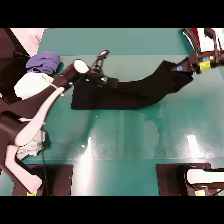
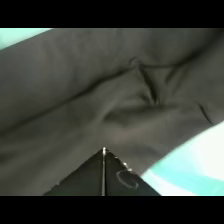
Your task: Fold the shirts.
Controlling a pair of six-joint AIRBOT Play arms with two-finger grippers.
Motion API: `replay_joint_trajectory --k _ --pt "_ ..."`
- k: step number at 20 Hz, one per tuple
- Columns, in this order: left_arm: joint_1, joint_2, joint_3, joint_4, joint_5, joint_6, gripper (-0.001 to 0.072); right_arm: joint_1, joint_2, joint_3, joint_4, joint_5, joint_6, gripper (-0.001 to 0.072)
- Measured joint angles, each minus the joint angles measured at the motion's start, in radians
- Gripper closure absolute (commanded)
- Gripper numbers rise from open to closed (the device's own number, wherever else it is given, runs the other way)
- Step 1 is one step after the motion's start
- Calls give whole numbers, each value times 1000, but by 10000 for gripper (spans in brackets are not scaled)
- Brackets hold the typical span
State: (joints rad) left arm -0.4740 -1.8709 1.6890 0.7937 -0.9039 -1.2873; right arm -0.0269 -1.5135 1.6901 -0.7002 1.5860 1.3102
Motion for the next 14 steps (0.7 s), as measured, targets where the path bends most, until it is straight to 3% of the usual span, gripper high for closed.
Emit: replay_joint_trajectory --k 8,14 --pt "-34 -165 123 -28 -3 -21 683 267 -104 321 -2 19 90 703" --pt "81 -116 135 32 -114 -24 684 377 -145 303 -2 -45 55 703"
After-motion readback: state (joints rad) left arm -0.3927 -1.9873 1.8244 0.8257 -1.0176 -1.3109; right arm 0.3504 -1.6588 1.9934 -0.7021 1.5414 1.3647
